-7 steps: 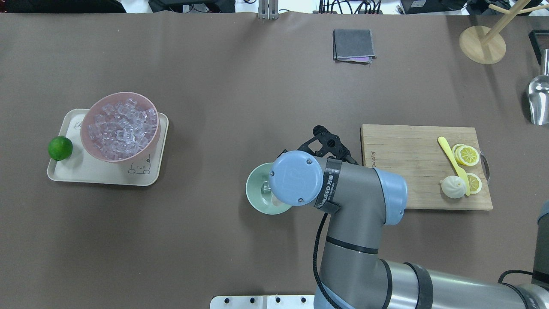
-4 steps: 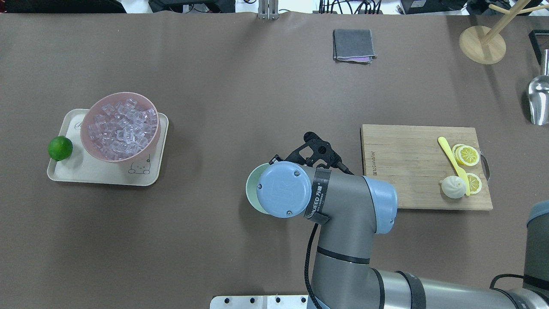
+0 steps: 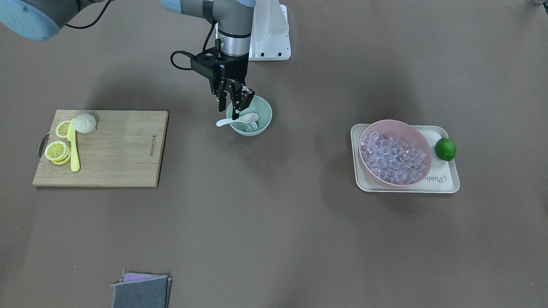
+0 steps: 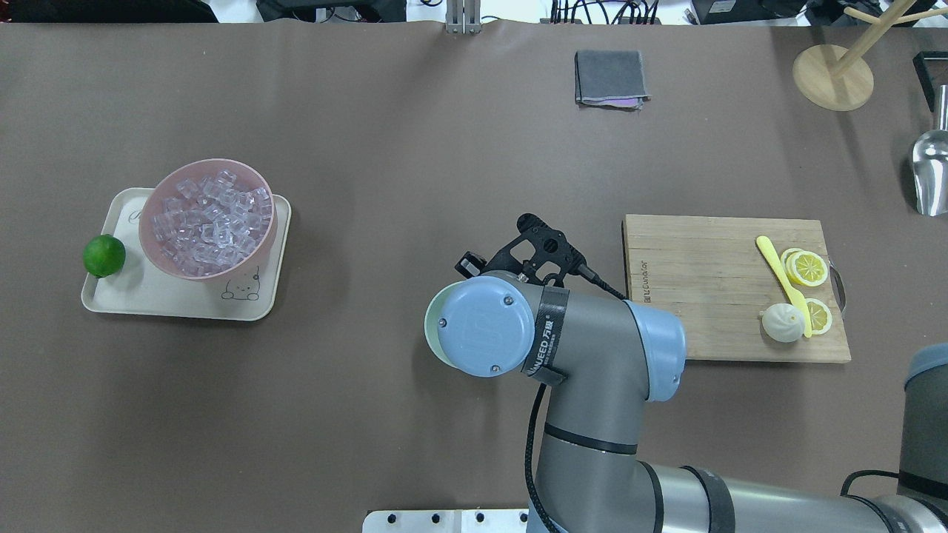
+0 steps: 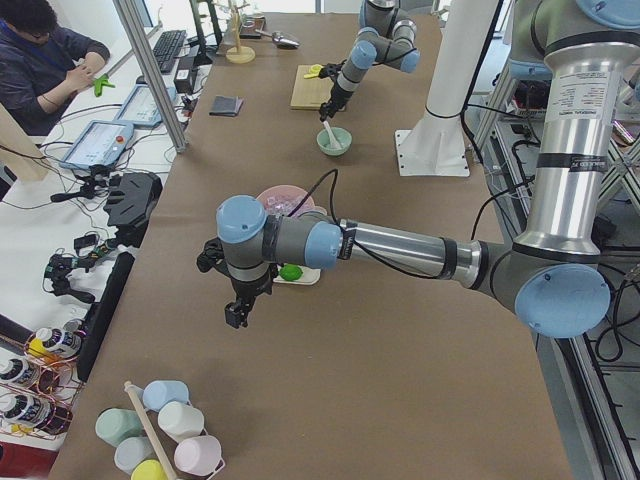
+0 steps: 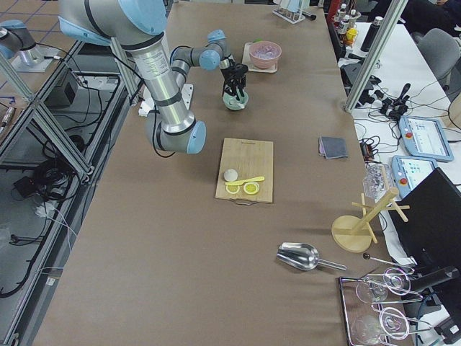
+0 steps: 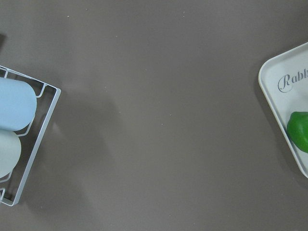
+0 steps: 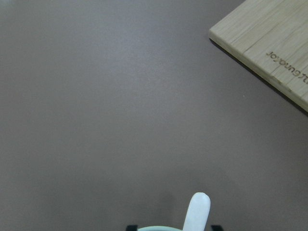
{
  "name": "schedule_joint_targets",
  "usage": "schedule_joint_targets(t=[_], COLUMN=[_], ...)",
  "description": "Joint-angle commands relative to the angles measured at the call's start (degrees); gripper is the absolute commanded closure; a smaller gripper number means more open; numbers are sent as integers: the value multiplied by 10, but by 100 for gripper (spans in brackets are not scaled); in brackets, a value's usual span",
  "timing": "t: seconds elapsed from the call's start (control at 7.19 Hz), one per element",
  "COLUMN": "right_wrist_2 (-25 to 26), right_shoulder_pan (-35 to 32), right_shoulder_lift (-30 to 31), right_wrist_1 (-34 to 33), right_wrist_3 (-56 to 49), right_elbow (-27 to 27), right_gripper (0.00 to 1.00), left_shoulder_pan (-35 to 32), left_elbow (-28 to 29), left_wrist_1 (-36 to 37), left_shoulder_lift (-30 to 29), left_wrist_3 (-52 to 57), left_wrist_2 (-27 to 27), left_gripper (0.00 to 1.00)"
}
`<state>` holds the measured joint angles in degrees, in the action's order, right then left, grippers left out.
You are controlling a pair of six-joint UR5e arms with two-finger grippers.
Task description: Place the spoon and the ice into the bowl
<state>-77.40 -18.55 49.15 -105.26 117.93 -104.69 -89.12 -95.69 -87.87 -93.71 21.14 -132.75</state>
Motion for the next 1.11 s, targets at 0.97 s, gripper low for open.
schedule_joint_targets(t=[0.97], right_wrist_2=[-374], right_shoulder_pan=[-403], right_shoulder_lift=[217], right_wrist_1=[8], right_wrist_3=[-792], right_elbow=[-72], right_gripper=[0], left_shoulder_pan=[-13], left_elbow=[-47], left_wrist_1=[186], left_shoulder_lift=[49], left_wrist_3=[-1], left_wrist_2=[-80], left_gripper=[2])
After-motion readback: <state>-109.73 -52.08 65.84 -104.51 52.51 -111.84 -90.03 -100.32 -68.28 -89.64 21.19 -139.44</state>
